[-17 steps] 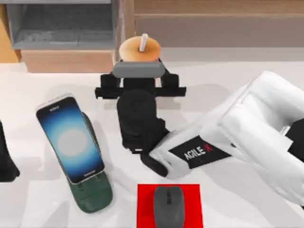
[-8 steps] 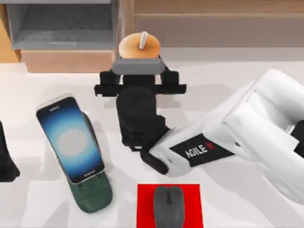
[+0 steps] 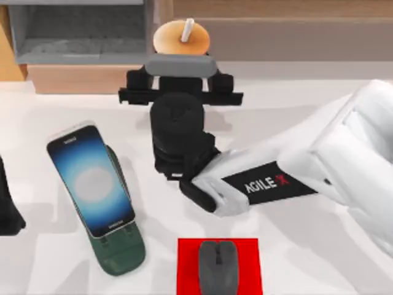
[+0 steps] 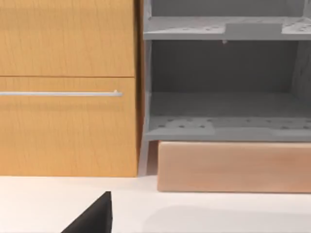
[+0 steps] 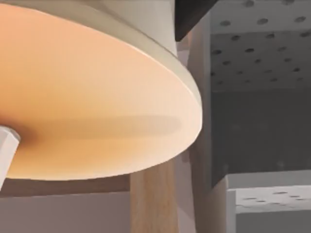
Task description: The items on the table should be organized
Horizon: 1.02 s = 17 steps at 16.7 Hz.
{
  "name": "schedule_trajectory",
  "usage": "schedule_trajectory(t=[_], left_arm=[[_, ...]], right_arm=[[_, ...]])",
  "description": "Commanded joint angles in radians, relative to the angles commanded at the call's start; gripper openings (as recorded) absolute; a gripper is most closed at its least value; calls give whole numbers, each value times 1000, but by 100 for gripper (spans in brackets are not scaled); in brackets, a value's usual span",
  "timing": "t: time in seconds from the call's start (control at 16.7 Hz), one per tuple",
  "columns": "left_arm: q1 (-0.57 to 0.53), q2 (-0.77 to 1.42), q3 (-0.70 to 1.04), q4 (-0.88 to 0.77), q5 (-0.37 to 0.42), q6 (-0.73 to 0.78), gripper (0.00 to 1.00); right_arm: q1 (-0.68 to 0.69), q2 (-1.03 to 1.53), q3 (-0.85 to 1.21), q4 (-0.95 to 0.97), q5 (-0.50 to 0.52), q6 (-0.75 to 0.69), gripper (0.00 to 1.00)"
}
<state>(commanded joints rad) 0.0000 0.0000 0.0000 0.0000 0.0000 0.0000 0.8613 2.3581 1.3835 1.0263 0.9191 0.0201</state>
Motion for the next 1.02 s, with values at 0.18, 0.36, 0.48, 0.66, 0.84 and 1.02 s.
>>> schedule_trajectory(t=[0.18,0.36,0.48,0.66,0.84,1.02], left_arm=[[0,0,0,0,0,0,100],[0,0,0,0,0,0,100],[0,0,0,0,0,0,100],[0,0,0,0,0,0,100],[0,0,0,0,0,0,100],[0,0,0,0,0,0,100]], right_arm=[[-16,-85,1,-63,5,13,0],[-43,-177,-8,-145,5,29,0],[-73,-239,-18,-201,0,39,0],[-136,-324,-36,-283,-22,56,0],[-231,-399,-65,-356,-65,72,0],[-355,-468,-105,-416,-136,83,0]])
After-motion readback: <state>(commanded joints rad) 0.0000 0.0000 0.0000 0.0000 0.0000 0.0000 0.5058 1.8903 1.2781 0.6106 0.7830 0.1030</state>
